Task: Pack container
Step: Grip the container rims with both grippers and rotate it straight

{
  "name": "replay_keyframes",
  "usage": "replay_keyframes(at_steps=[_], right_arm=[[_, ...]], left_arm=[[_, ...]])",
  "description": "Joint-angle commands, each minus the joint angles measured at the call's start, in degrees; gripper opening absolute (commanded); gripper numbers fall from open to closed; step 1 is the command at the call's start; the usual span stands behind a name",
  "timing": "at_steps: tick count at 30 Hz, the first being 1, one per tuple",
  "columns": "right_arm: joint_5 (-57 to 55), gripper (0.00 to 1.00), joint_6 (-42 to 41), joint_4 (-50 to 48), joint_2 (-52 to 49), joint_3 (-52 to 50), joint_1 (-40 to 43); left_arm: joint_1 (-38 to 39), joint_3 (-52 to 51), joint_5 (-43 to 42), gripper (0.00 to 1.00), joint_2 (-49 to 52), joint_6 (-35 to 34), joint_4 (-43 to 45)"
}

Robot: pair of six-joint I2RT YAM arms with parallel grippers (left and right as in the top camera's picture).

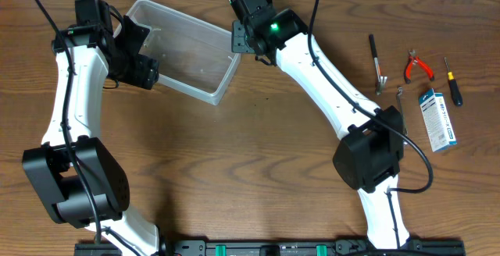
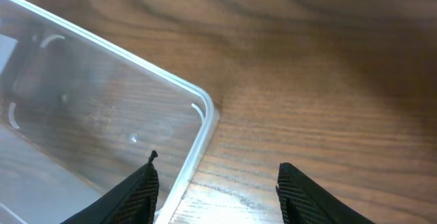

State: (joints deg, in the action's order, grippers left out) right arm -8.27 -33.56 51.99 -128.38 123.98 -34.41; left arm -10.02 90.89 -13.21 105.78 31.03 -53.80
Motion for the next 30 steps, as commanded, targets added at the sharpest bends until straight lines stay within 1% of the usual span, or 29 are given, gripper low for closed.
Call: replay_keyframes(at_steps=[1, 6, 7, 8, 12, 14, 16, 18, 19, 20, 21, 24, 30], right_arm=[[2.56, 0.57, -1.57, 0.79, -3.15, -0.46, -0.17], [4.7, 0.57, -1.57, 1.7, -5.66, -0.46, -0.31], [4.74, 0.58, -1.57, 1.9, -5.79, -0.46, -0.35], [4.7, 0.58, -1.57, 2.16, -6.12, -0.46, -0.35], [4.7, 0.57, -1.57, 2.14, -6.45, -0.46, -0.39], [4.7, 0.56, -1.55, 1.84, -6.45, -0.46, -0.42], [4.7, 0.52, -1.57, 1.77, -6.45, -0.46, -0.39], [4.7, 0.5, -1.55, 1.79, -6.45, -0.46, -0.39], [4.72, 0.53, -1.57, 1.77, -6.45, -0.46, -0.42], [4.92, 0.59, -1.55, 1.6, -6.45, -0.46, -0.46], [5.51, 0.68, -1.53, 1.25, -6.45, -0.46, -0.52], [7.65, 0.7, -1.55, 0.04, -6.36, -0.31, -0.61], [9.27, 0.71, -1.79, 0.26, -5.03, 0.5, -0.17]], left_arm=[[-0.13, 1.22, -0.55, 0.79, 0.13, -1.33, -0.42], [-0.13, 1.22, -0.55, 0.79, -0.24, -1.31, -0.35], [-0.13, 1.22, -0.52, 0.8, -0.46, -1.31, -0.31], [-0.15, 1.22, -0.52, 0.79, -0.76, -1.31, -0.15], [-0.15, 1.25, -0.55, 0.79, -2.03, -1.31, 0.13], [-0.15, 1.25, -0.52, 0.79, -2.4, -1.31, 0.09], [-0.13, 1.25, -0.52, 0.79, -2.54, -1.33, 0.07], [-0.15, 1.25, -0.52, 0.79, -2.6, -1.31, -0.09], [-0.13, 1.25, -0.52, 0.79, -2.67, -1.33, -0.13], [-0.15, 1.25, -0.52, 0.79, -2.73, -1.33, -0.15], [-0.13, 1.25, -0.52, 0.79, -2.97, -1.33, -0.13], [-0.15, 1.25, -0.52, 0.79, -3.74, -1.31, -0.09], [-0.15, 1.22, -0.5, 0.79, -4.63, -1.33, -0.2]])
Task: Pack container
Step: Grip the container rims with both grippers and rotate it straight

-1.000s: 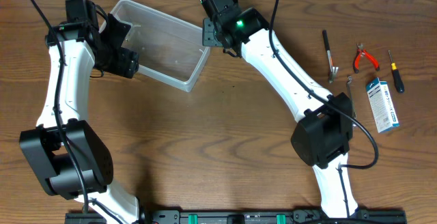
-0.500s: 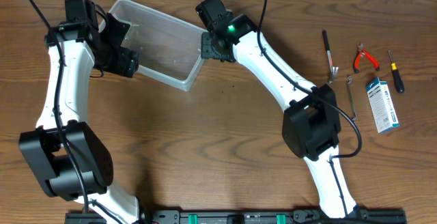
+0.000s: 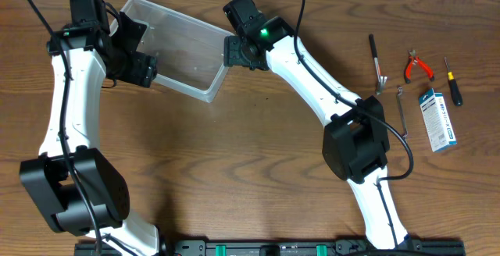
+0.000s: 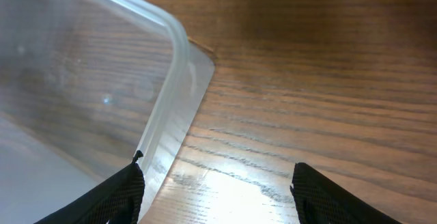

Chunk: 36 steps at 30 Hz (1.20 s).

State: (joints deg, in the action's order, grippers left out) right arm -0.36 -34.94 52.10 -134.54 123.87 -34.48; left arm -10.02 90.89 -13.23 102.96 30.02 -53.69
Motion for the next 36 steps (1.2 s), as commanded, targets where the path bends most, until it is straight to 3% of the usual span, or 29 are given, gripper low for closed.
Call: replay_keyframes(at_steps=[1, 13, 36], right_arm=[[1.33, 0.71, -0.59, 0.07, 1.36, 0.63, -0.04], [3.85, 0.69, -5.38, -3.63, 1.55, 0.61, 0.28], [3.21, 0.59, -6.8, -5.49, -1.7, 0.02, 0.2]], left_arm=[[-0.15, 1.22, -0.5, 0.79, -1.81, -0.31, -0.46], [-0.15, 1.22, -0.48, 0.79, -1.81, -0.31, -1.95], [-0.15, 1.22, -0.48, 0.79, -1.81, -0.31, -2.43]])
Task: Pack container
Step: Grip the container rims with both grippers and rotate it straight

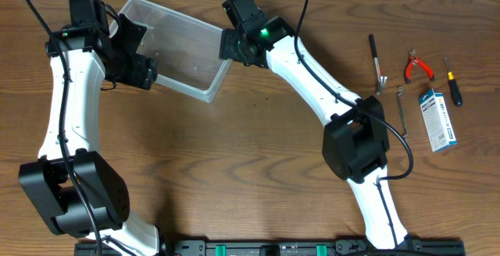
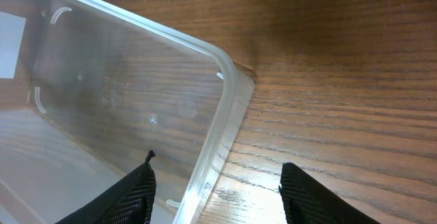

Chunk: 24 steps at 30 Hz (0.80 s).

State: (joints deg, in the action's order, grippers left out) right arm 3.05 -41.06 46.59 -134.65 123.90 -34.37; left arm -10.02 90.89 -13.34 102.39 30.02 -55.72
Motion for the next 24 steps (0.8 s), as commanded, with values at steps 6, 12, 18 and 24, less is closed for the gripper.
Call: replay_keyframes(at_steps=[6, 12, 18, 24], right_arm=[[0.42, 0.58, -0.7, 0.31, -3.39, 0.0, -0.22], [0.39, 0.51, -0.68, 0.72, -4.04, 0.0, -0.22], [0.37, 0.27, -0.02, 0.74, -4.04, 0.0, -0.2], [0.33, 0.18, 0.04, 0.9, -4.02, 0.0, 0.09]], left_arm=[[-0.15, 1.22, -0.37, 0.79, -1.25, -0.31, -0.37], [-0.15, 1.22, -0.37, 0.79, -1.25, -0.31, -0.37], [-0.15, 1.22, -0.37, 0.79, -1.25, -0.33, -0.44], [-0.15, 1.22, -0.37, 0.79, -1.25, -0.33, -0.63]])
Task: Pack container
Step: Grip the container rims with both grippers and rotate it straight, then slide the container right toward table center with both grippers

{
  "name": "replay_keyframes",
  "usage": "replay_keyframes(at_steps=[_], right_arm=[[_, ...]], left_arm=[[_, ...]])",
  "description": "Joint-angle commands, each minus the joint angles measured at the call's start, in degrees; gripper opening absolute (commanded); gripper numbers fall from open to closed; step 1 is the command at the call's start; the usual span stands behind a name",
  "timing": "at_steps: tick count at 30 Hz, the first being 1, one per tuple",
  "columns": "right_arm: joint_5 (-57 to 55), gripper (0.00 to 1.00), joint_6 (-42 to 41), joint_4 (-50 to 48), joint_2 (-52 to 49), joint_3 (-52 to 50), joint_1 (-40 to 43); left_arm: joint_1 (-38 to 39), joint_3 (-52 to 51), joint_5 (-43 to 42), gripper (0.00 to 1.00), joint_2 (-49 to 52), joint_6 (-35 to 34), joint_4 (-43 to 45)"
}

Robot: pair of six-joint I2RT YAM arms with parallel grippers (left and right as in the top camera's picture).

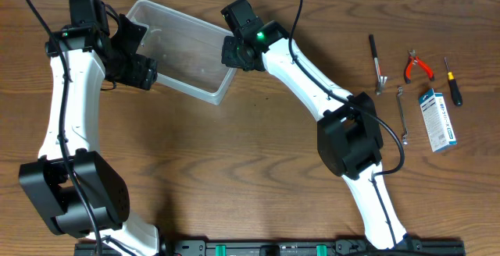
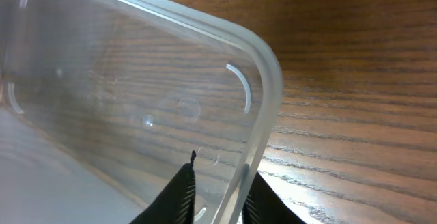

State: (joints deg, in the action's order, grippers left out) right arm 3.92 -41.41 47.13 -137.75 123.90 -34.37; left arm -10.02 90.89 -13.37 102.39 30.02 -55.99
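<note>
A clear, empty plastic container [image 1: 183, 49] lies at an angle on the wooden table, back left. My right gripper [image 1: 233, 53] is at its right end. In the right wrist view that gripper [image 2: 218, 183] is shut on the container's wall [image 2: 270, 80], with one finger inside and one outside, just below the rounded corner. At the container's left end is my left gripper [image 1: 144, 53], which seems to hold that wall; its fingertips are hidden under the wrist.
Hand tools lie at the far right: a black tool [image 1: 376, 59], red pliers [image 1: 418, 67], a screwdriver [image 1: 452, 81], a thin metal key [image 1: 401, 115] and a blue-and-white pack [image 1: 437, 119]. Bare wooden table [image 1: 250, 170] fills the middle and front.
My right gripper was open astride the container's right wall; it is now shut on that wall, and the corner sits closer in the wrist view. The left arm has not moved.
The right gripper was open just off the container's right corner, with the left gripper at the left end. The container and both arms then stood slightly further left. Then the right fingers straddled the wall, and now they pinch it.
</note>
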Motion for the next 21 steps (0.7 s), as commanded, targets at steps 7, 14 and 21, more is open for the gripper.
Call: replay_keyframes(at_steps=[7, 14, 21], right_arm=[[-1.14, 0.07, 2.56, 0.39, -0.85, 0.13, 0.33], [-4.09, 0.07, 5.4, 1.7, -0.46, 2.32, 0.66], [-8.37, 0.09, 9.84, 5.35, -0.46, 8.74, 0.66]], left_arm=[[-0.15, 1.22, -0.35, 0.79, -1.25, -0.33, -0.37], [-0.15, 1.22, -0.35, 0.79, -1.25, -0.33, -0.57], [-0.13, 1.22, -0.39, 0.79, -1.25, -1.77, -0.52]])
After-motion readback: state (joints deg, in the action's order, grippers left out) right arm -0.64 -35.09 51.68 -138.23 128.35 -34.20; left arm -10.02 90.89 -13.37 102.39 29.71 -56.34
